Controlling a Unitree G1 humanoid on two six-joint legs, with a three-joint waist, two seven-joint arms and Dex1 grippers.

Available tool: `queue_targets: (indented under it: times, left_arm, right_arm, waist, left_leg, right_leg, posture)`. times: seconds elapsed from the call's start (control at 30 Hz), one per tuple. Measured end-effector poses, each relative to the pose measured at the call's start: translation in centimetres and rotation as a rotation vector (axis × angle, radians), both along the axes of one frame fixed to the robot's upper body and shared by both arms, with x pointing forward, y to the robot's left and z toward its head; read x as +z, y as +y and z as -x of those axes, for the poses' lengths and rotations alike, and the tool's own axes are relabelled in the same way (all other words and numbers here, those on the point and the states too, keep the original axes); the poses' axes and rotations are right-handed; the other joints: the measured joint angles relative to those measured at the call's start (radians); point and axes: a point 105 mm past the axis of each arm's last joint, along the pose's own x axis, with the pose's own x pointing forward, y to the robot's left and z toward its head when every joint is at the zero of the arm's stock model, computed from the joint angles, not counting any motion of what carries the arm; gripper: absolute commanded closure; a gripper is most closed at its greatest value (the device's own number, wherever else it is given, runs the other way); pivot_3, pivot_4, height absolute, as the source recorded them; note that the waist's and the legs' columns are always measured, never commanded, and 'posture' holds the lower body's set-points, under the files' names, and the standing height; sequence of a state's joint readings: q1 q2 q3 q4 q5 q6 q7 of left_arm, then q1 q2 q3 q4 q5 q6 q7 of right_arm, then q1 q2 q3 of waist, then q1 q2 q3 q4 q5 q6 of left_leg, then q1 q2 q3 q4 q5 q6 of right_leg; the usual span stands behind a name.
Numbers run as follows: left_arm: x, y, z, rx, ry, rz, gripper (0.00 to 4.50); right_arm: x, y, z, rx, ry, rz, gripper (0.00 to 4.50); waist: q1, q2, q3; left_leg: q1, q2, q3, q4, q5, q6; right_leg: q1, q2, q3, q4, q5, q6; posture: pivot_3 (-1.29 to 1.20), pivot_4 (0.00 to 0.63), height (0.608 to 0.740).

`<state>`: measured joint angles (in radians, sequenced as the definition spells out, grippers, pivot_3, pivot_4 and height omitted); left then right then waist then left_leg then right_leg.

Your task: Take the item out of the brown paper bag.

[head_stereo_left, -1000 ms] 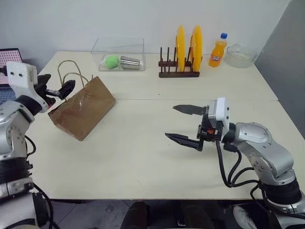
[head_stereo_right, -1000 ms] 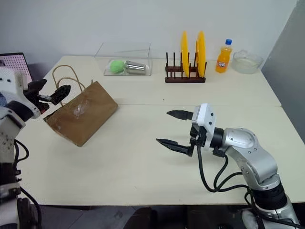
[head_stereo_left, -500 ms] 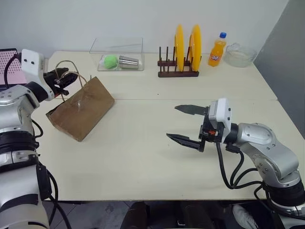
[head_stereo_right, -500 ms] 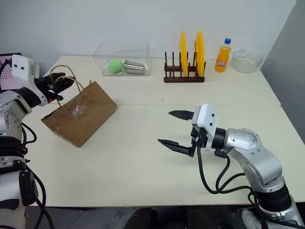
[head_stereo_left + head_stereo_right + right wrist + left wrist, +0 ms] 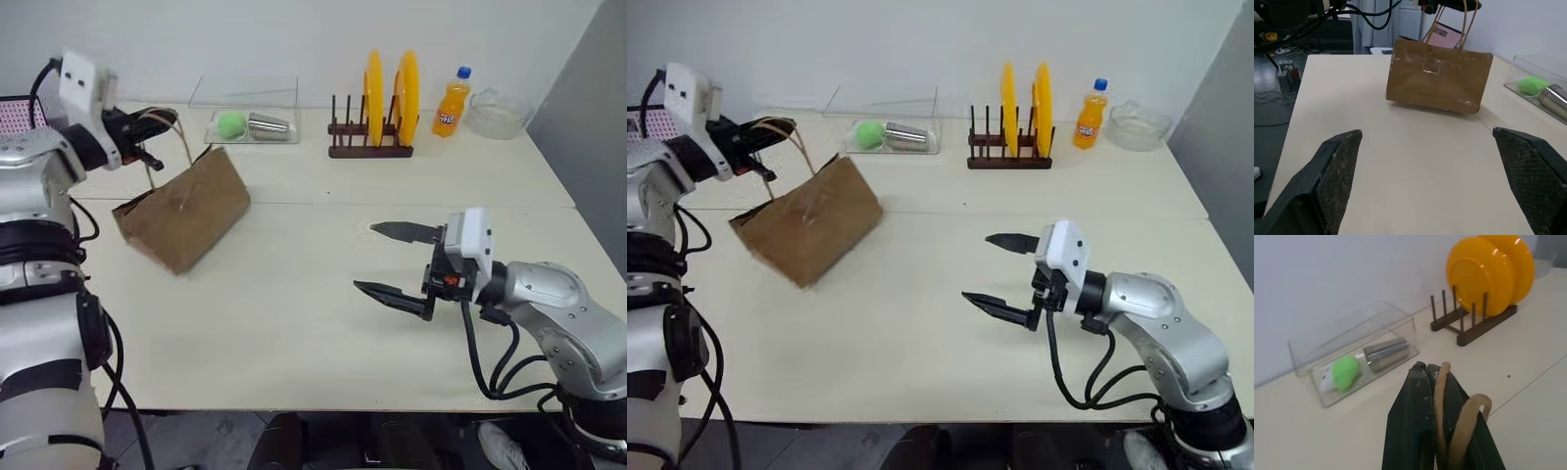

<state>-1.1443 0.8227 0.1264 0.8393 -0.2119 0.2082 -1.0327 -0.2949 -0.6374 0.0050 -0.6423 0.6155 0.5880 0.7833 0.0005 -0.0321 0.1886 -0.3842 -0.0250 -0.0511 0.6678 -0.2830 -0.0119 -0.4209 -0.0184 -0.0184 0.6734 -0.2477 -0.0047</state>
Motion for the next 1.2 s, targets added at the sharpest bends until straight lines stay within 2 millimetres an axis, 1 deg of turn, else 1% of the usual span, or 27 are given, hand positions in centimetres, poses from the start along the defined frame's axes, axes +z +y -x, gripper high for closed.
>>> queue_targets:
  times: [0.1, 0.2, 0.33, 0.4, 0.47, 0.63, 0.73, 0.83, 0.97, 1.2]
  left_arm:
    - [1.1, -2.9, -0.4, -0.11, -0.018, -0.015, 4.47]
    - [1.8, -5.1, -0.8, -0.185, -0.028, -0.023, 4.47]
    - [2.3, -8.7, -1.7, -0.276, -0.046, -0.018, 4.47]
    - [2.2, -10.3, -2.0, -0.316, -0.046, -0.017, 4.47]
    - [1.7, -12.3, -2.2, -0.372, -0.037, -0.014, 4.47]
    - [0.3, -15.6, -2.5, -0.451, -0.011, -0.025, 4.47]
    - [0.3, -16.9, -2.4, -0.481, -0.016, -0.035, 4.47]
    - [0.5, -18.1, -2.3, -0.505, -0.027, -0.046, 4.47]
    - [0.1, -19.3, -2.3, -0.53, -0.024, -0.058, 4.47]
    - [-0.8, -19.7, -2.2, -0.543, -0.01, -0.117, 4.47]
  right_arm:
    - [-0.6, -0.8, 0.5, -0.024, 0.035, 0.019, 0.0]
    - [-0.9, -1.4, 0.8, -0.059, 0.048, 0.034, 0.0]
    - [-1.3, -2.1, 1.1, -0.109, 0.062, 0.046, 0.0]
    - [-1.5, -2.4, 1.3, -0.132, 0.066, 0.045, 0.0]
    - [-2.2, -2.6, 1.6, -0.159, 0.094, 0.049, 0.0]
    - [-3.3, -3.4, 1.7, -0.262, 0.136, 0.048, 0.0]
    - [-3.6, -4.1, 1.5, -0.362, 0.125, 0.06, 0.0]
    - [-3.8, -4.7, 1.9, -0.435, 0.107, 0.072, 0.0]
    - [-3.1, -4.9, 2.2, -0.472, 0.059, 0.042, 0.0]
    - [-3.0, -5.0, 2.4, -0.498, 0.022, 0.035, 0.0]
  waist:
    - [0.0, -0.002, 0.001]
    - [-0.002, -0.003, 0.002]
    - [-0.004, -0.004, 0.003]
    - [-0.005, -0.004, 0.003]
    - [-0.003, -0.005, 0.003]
    - [-0.006, -0.005, 0.003]
    - [-0.006, -0.006, 0.004]
    - [-0.004, -0.006, 0.004]
    - [-0.005, -0.006, 0.004]
    - [-0.006, -0.006, 0.004]
  left_leg:
    - [-0.001, 0.0, 0.0, 0.001, 0.0, 0.0]
    - [-0.001, 0.0, 0.0, 0.001, 0.0, 0.0]
    - [-0.001, 0.0, 0.001, 0.001, 0.0, 0.0]
    - [0.0, 0.0, 0.001, 0.001, 0.0, 0.0]
    - [-0.001, 0.0, 0.001, 0.001, 0.0, 0.0]
    - [-0.001, 0.0, 0.002, 0.003, 0.0, 0.0]
    - [-0.001, 0.0, 0.002, 0.003, 0.0, 0.0]
    - [-0.001, 0.0, 0.002, 0.004, 0.0, 0.0]
    - [-0.001, 0.0, 0.002, 0.006, 0.0, 0.0]
    - [-0.001, 0.0, 0.002, 0.008, 0.0, 0.0]
  right_leg:
    - [0.0, 0.0, 0.0, 0.0, 0.0, 0.0]
    - [0.0, 0.0, 0.0, 0.0, 0.0, 0.0]
    - [0.0, 0.0, 0.0, 0.001, 0.0, 0.0]
    - [0.0, 0.0, 0.0, 0.001, 0.0, 0.0]
    - [0.0, 0.0, 0.0, 0.001, 0.0, 0.0]
    - [-0.001, 0.0, 0.001, 0.002, 0.0, 0.001]
    - [-0.001, 0.0, 0.001, 0.003, 0.0, 0.001]
    - [-0.001, 0.0, 0.001, 0.003, 0.0, 0.001]
    - [0.0, 0.001, 0.001, 0.005, 0.0, 0.001]
    - [0.0, 0.001, 0.002, 0.005, 0.0, 0.001]
  posture:
    - [0.0, 0.15, 0.74]
    - [0.0, 0.15, 0.74]
    - [0.0, 0.15, 0.74]
    - [0.0, 0.15, 0.74]
    - [0.0, 0.15, 0.74]
    - [0.0, 0.15, 0.74]
    - [0.0, 0.15, 0.74]
    - [0.0, 0.15, 0.74]
    - [0.0, 0.15, 0.74]
    - [0.0, 0.15, 0.74]
